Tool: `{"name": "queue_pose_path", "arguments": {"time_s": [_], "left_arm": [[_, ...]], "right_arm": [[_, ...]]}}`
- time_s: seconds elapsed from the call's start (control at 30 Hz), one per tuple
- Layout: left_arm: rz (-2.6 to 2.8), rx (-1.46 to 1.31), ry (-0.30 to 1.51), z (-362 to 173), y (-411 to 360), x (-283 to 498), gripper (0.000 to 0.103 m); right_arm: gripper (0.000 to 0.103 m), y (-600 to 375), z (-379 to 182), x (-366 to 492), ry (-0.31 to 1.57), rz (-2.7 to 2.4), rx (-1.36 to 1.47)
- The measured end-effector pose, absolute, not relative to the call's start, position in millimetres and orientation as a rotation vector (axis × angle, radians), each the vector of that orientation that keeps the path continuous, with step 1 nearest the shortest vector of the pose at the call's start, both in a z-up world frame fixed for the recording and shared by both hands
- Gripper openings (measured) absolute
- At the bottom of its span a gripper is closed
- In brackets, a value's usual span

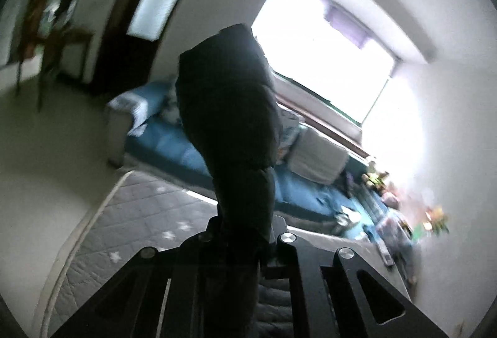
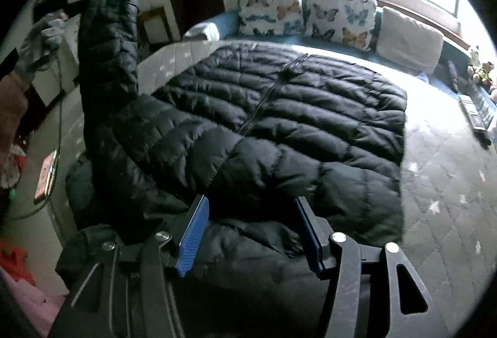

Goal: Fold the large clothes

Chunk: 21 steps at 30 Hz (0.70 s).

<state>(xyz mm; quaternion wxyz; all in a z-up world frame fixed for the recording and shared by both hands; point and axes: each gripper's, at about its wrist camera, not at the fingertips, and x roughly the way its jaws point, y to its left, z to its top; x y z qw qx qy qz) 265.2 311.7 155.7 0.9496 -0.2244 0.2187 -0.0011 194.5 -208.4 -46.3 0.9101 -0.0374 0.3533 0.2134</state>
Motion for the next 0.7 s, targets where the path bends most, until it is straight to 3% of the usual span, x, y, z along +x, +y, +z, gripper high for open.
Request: {"name": "queue_pose_path", "arguments": {"time_s": [0.13, 0.3, 0.5, 0.7], "left_arm": [[-0.102, -0.36, 0.464, 180.9, 219.5, 238.4, 0.011], [-0.229, -0.265, 0.52, 164.6, 101.0, 217.2, 0.011], [-0.387, -0.139, 0.686, 82.7, -42.5, 205.6, 0.011], [-0.47, -0.081, 0.961, -39.4, -136.5, 227.5, 0.011]], "right_arm": [[0.062, -224.3, -39.8, 181.5, 0.687, 0.422, -0.055], [0.062, -248.9, -44.5, 167.9, 0.664, 0.384, -0.009], [0.062, -290.6, -63.4, 157.2, 0.689, 0.317, 0.084], [0.062, -320.7, -75.1, 147.1, 0.707, 0.274, 0.151]]}}
